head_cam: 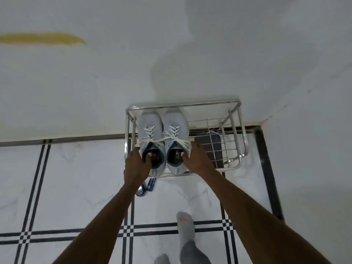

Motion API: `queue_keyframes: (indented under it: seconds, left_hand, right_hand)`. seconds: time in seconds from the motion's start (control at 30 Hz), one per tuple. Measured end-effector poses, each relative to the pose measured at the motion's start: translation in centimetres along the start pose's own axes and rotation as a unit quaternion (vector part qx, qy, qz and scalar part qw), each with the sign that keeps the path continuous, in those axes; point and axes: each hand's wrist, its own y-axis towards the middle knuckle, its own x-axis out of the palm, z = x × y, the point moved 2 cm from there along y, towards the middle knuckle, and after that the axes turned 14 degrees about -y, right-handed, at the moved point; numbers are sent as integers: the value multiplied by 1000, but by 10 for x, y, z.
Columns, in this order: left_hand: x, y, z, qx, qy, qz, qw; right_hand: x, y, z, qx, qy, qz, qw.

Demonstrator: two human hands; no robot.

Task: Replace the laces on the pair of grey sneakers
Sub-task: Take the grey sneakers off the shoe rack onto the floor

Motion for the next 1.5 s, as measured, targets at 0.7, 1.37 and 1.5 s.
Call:
queue_keyframes:
  seconds: [0.7, 1.37, 1.5]
  left_hand:
    - [36, -56, -79, -22, -181, 46, 982]
    - [152, -210, -336, -55, -142, -40, 988]
    - [201, -171, -368, -58, -162, -59, 983]
  right_hand:
    - [87, -47, 42, 43, 161, 90, 982]
    - [342, -201, 193, 83, 183, 69, 977]
    - [378, -146, 228, 80, 142, 41, 986]
